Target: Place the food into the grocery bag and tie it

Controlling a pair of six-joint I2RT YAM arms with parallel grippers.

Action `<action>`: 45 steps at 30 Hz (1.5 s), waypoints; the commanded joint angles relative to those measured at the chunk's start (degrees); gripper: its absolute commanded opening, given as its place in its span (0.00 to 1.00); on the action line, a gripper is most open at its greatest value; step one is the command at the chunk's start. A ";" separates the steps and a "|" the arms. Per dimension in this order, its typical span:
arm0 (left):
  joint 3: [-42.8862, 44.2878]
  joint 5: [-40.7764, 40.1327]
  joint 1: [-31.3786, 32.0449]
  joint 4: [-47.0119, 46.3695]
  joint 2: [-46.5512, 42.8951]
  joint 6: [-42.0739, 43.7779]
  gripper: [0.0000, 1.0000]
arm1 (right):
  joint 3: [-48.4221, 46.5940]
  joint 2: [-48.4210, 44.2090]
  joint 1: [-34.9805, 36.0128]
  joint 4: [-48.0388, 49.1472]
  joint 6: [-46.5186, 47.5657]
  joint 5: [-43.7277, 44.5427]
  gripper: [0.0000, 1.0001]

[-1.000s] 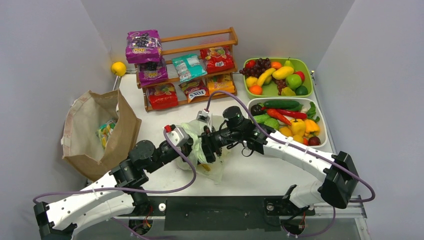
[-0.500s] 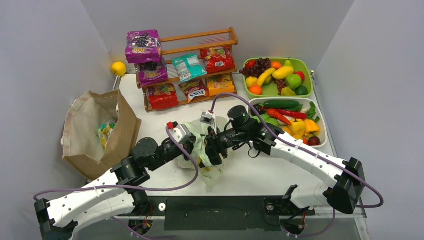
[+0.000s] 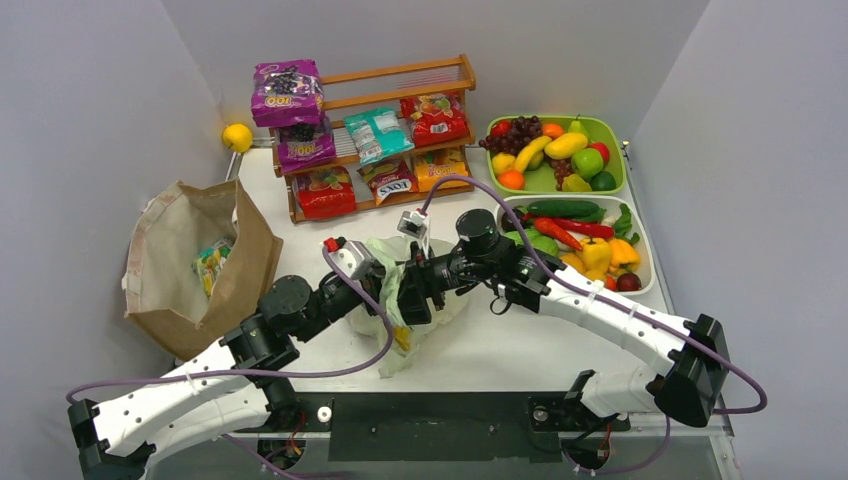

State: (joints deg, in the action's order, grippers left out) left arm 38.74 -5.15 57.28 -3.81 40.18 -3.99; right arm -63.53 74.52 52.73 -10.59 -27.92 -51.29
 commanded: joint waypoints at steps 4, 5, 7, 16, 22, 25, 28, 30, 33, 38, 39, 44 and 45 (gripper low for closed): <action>0.94 -3.47 -0.15 -2.36 0.02 -2.01 0.00 | -0.85 0.31 1.75 12.54 -5.52 5.43 0.62; 0.97 -3.95 -0.15 -2.47 0.06 -2.09 0.00 | -0.56 0.38 1.71 15.49 -6.51 6.25 0.62; 0.98 -4.70 -0.15 -2.65 0.07 -2.41 0.00 | 0.43 0.50 1.88 19.71 -9.34 7.40 0.62; 2.01 -7.67 -0.15 -2.05 0.41 -3.29 0.00 | 1.03 2.34 3.94 25.91 -12.83 9.68 0.55; 0.84 -7.73 -0.22 -2.44 -0.33 -3.47 0.00 | 4.22 3.67 4.22 40.01 -23.29 9.24 0.47; 0.32 -8.00 -0.19 -2.20 -0.99 -3.69 0.00 | 5.96 3.99 4.16 46.85 -26.61 9.60 0.44; 0.14 -8.17 -0.22 -1.64 -1.72 -3.74 0.00 | 7.84 4.30 3.93 50.30 -29.19 9.75 0.41; 0.11 -8.26 -0.17 -1.48 -1.99 -3.75 0.00 | 8.80 4.65 3.76 52.34 -30.51 9.64 0.35; -0.01 -8.15 -0.22 -1.27 -2.33 -3.66 0.00 | 10.04 5.02 3.36 56.58 -32.73 9.51 0.26; -0.60 -8.08 -0.23 -1.25 -2.60 -3.97 0.00 | 13.69 4.28 1.76 63.03 -37.27 10.43 0.22; -0.73 -8.02 -0.23 -1.39 -2.62 -4.03 0.00 | 14.53 4.08 1.34 63.31 -37.62 10.91 0.22; -1.24 -7.82 -0.22 -1.80 -2.75 -4.35 0.00 | 15.82 3.29 0.75 61.08 -36.70 10.81 0.19; -1.31 -7.84 -0.23 -1.81 -2.79 -4.36 0.00 | 16.00 3.23 0.78 60.58 -36.13 10.45 0.19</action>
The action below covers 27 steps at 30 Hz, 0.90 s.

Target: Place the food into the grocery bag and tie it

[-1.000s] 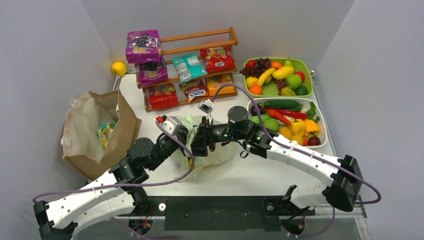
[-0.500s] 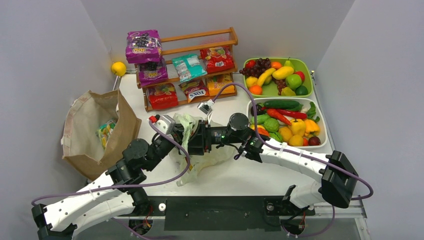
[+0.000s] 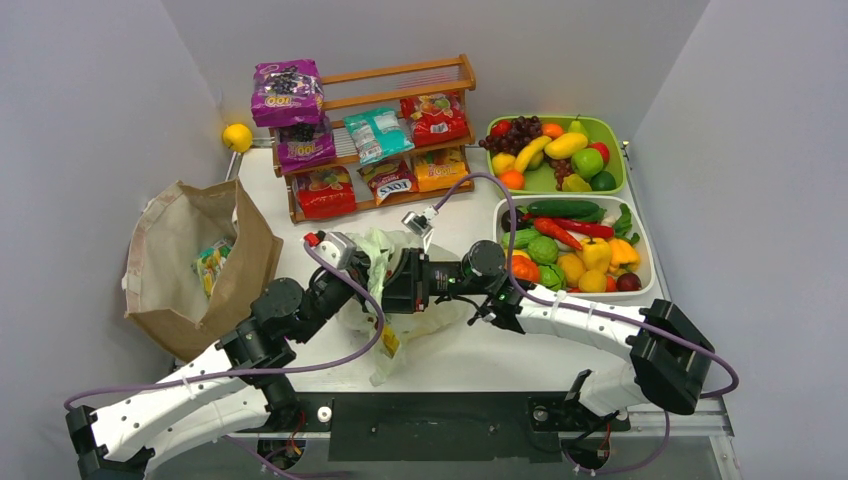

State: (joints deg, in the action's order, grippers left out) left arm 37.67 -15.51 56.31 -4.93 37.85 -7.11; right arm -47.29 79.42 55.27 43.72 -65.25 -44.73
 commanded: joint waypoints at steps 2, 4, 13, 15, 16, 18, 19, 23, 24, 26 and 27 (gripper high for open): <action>-0.24 2.45 0.73 -0.77 -0.49 -1.23 0.00 | 0.46 -1.86 -1.80 5.66 1.48 3.56 0.19; -0.22 2.42 0.73 -0.74 -0.47 -1.16 0.00 | 1.06 -1.98 -1.82 5.51 1.58 2.96 0.21; -0.87 3.70 0.74 -1.15 -0.49 -1.10 0.00 | 3.87 -1.70 -3.93 11.65 -3.12 3.19 0.40; -0.88 4.07 0.73 -1.03 -0.43 -1.23 0.00 | 4.43 -1.31 -4.71 14.17 -4.92 3.16 0.39; -0.88 4.21 0.73 -1.00 -0.46 -1.23 0.00 | 4.55 -0.96 -4.89 15.60 -5.34 3.22 0.38; -0.96 4.25 0.73 -1.17 -0.41 -1.36 0.00 | 4.37 -0.53 -5.14 16.23 -6.09 3.24 0.36; -1.03 4.25 0.73 -1.24 -0.30 -1.42 0.00 | 4.04 -0.38 -5.05 16.22 -6.17 3.24 0.35; -1.25 4.45 0.75 -1.84 0.16 -1.85 0.00 | 2.86 0.17 -4.50 14.34 -4.75 3.51 0.30; -1.19 4.44 0.74 -1.95 0.37 -1.89 0.00 | 2.48 0.06 -4.30 13.00 -3.79 3.62 0.28; -1.13 4.39 0.73 -1.94 0.54 -1.89 0.00 | 2.17 -0.36 -4.06 10.44 -2.06 3.78 0.24; -1.05 4.31 0.73 -1.93 0.55 -1.75 0.00 | 2.18 -0.85 -4.04 8.53 -1.45 3.91 0.21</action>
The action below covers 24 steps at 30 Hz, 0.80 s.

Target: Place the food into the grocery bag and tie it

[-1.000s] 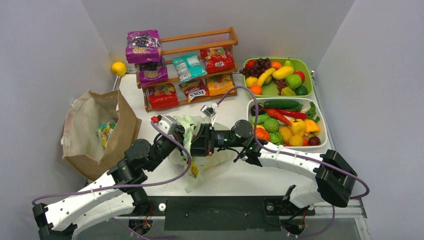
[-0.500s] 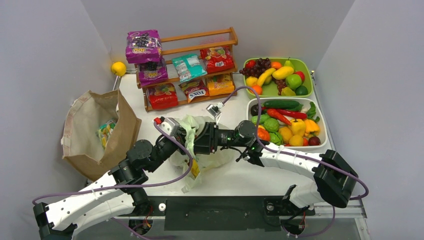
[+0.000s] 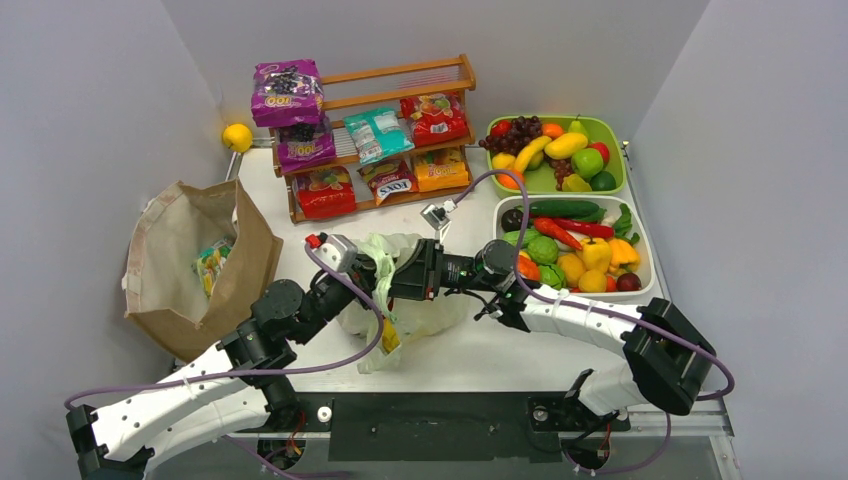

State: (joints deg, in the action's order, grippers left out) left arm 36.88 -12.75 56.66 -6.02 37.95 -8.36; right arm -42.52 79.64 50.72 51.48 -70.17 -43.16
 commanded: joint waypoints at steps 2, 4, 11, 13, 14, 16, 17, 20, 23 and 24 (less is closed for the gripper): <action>-0.15 1.19 0.38 -0.72 0.45 -0.35 0.00 | -2.29 -1.96 0.49 -2.16 5.30 2.55 0.16; -0.02 0.66 0.40 -0.37 0.45 -0.25 0.00 | -2.10 -3.11 0.54 -5.76 7.20 2.88 0.10; -0.35 -0.43 0.39 0.43 0.28 -0.20 0.00 | -2.13 -8.04 0.67 -18.66 14.67 4.57 0.00; -0.53 -0.31 0.39 0.85 0.15 -0.25 0.00 | -2.80 -10.06 0.63 -24.12 17.23 5.46 0.00; -0.60 -0.24 0.43 1.24 -0.04 -0.25 0.00 | -3.28 -10.52 0.61 -27.68 18.90 6.20 0.00; -0.77 0.20 0.40 2.02 -0.40 -0.24 0.00 | -3.83 -11.53 0.61 -31.77 20.67 6.67 0.00; -0.83 0.36 0.43 2.35 -0.59 -0.25 0.00 | -3.99 -11.90 0.61 -33.79 21.25 6.76 0.00; -1.09 0.49 0.38 4.20 -1.94 -0.56 0.00 | -5.45 -12.22 0.47 -38.52 23.89 8.01 0.00; -1.36 1.07 0.38 5.51 -3.49 -0.76 0.00 | -6.70 -12.54 0.40 -42.93 25.57 9.14 0.00; -1.41 1.24 0.38 6.79 -4.27 -0.78 0.00 | -6.83 -12.56 0.31 -43.34 25.86 9.41 0.00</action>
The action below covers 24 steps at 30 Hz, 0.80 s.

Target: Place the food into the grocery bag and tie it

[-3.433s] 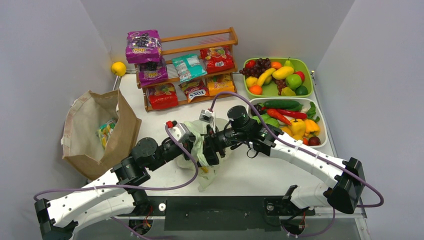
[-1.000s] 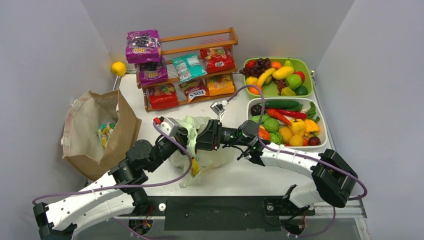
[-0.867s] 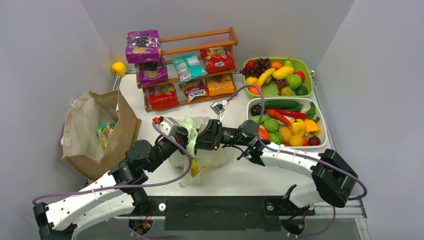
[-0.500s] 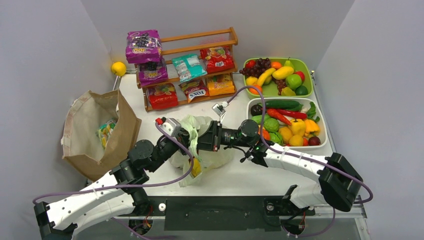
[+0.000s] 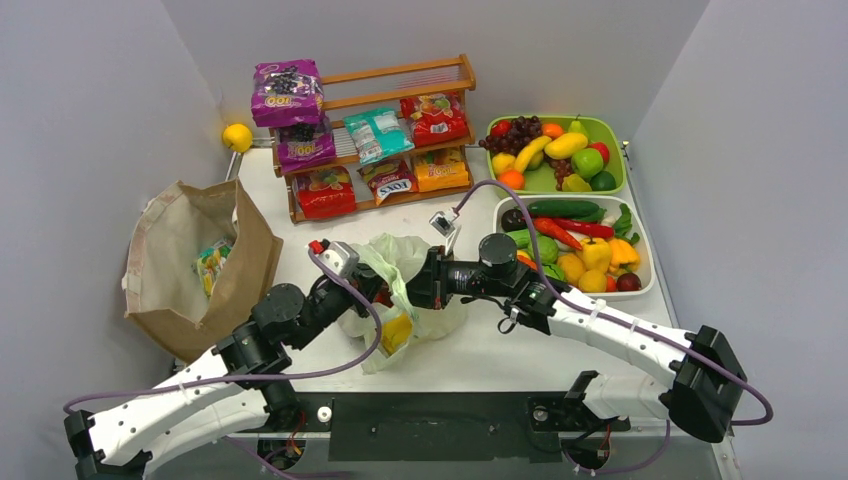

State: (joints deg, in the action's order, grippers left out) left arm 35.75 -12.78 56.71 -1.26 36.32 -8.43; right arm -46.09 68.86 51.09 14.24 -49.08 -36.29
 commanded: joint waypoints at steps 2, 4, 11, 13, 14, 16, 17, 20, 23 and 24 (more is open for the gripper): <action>-0.08 1.95 0.38 4.07 -3.47 -0.65 0.00 | -3.75 -1.94 -0.56 -6.86 4.42 2.82 0.00; 0.19 2.72 0.35 6.08 -4.15 -0.29 0.00 | -4.46 -2.08 -1.13 -7.32 4.14 2.80 0.00; 0.39 3.06 0.36 10.50 -6.35 -0.49 0.00 | -7.66 -3.96 -2.45 -11.22 4.72 3.87 0.00; 0.18 2.86 0.34 10.74 -6.89 -0.98 0.00 | -8.16 -4.43 -2.93 -12.17 4.93 4.55 0.00; 0.02 2.85 0.33 10.74 -7.06 -1.22 0.00 | -8.28 -4.68 -3.06 -12.62 4.94 4.82 0.00; -0.20 2.84 0.33 10.75 -7.47 -1.58 0.00 | -8.29 -5.03 -3.68 -13.03 4.88 6.05 0.00; -0.26 2.84 0.33 10.79 -7.68 -1.88 0.00 | -8.26 -5.08 -3.83 -13.11 4.81 6.40 0.00; 0.07 2.81 0.33 11.52 -7.83 -2.44 0.00 | -7.95 -5.66 -4.29 -13.87 4.70 8.94 0.00; 0.50 2.76 0.38 13.37 -8.50 -3.52 0.00 | -7.40 -6.36 -4.57 -14.05 3.93 12.66 0.00; 0.53 2.47 0.36 14.20 -8.79 -3.87 0.00 | -6.79 -6.79 -4.68 -14.06 3.23 14.83 0.00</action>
State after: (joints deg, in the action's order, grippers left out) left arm 35.48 -10.26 56.71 10.92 28.75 -10.37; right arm -52.18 64.75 47.16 -0.43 -45.28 -28.60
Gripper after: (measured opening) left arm 0.003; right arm 0.006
